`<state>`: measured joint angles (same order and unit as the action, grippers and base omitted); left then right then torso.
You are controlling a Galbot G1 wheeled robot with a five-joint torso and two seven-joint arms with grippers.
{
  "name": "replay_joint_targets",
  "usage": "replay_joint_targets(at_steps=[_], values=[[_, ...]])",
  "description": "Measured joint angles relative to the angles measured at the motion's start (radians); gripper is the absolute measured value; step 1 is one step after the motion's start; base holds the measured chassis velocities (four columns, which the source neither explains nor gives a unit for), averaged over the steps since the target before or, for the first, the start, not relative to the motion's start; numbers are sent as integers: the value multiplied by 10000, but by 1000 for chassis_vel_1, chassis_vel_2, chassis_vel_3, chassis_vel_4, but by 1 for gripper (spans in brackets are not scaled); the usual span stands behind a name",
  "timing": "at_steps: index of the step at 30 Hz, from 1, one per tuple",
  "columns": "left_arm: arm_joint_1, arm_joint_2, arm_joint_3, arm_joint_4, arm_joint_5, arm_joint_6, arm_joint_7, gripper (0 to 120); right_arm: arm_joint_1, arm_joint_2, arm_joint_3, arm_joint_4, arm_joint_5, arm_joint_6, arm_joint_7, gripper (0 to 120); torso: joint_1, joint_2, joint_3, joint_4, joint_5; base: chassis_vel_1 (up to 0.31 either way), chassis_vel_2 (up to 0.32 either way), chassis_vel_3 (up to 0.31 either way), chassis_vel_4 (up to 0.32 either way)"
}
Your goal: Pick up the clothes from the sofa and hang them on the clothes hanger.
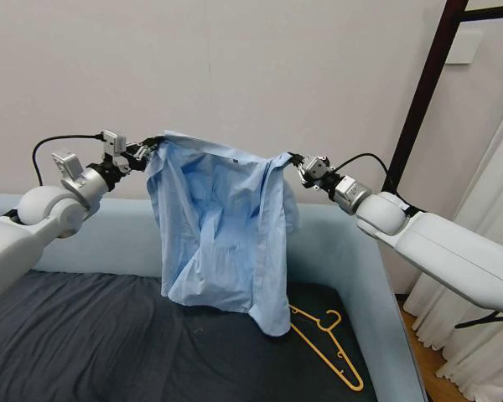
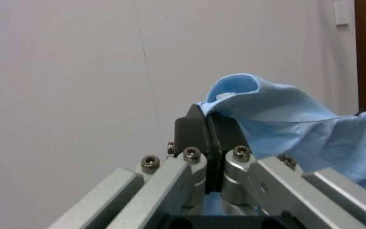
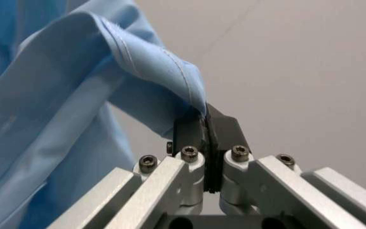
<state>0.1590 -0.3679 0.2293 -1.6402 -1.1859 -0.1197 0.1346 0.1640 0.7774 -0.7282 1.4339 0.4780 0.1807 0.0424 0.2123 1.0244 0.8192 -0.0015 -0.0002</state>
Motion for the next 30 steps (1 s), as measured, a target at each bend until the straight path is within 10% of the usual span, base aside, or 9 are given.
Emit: replay_joint_targets(at_steps=[10,19,30], values=[[1342,1256,-921,-3051,-549,566,-1838,0,-1964,-2834,1168,3949,342,-563,198,0,-6,2,-3,-12,7,15,4,-3,2],[1384,2021,-1106,-3870,-542,676,-2270,0,-2127,-3804,1986,5344,884,-773,212,0,-6,3,-4,6,-5,0,0,0,0],[2941,-243,-631,-2751,1911,546,-2948,0,-4589,-2521,2598,4285,-1298,-220,198,0,0,-1,4,-1,1,0,0,0,0]])
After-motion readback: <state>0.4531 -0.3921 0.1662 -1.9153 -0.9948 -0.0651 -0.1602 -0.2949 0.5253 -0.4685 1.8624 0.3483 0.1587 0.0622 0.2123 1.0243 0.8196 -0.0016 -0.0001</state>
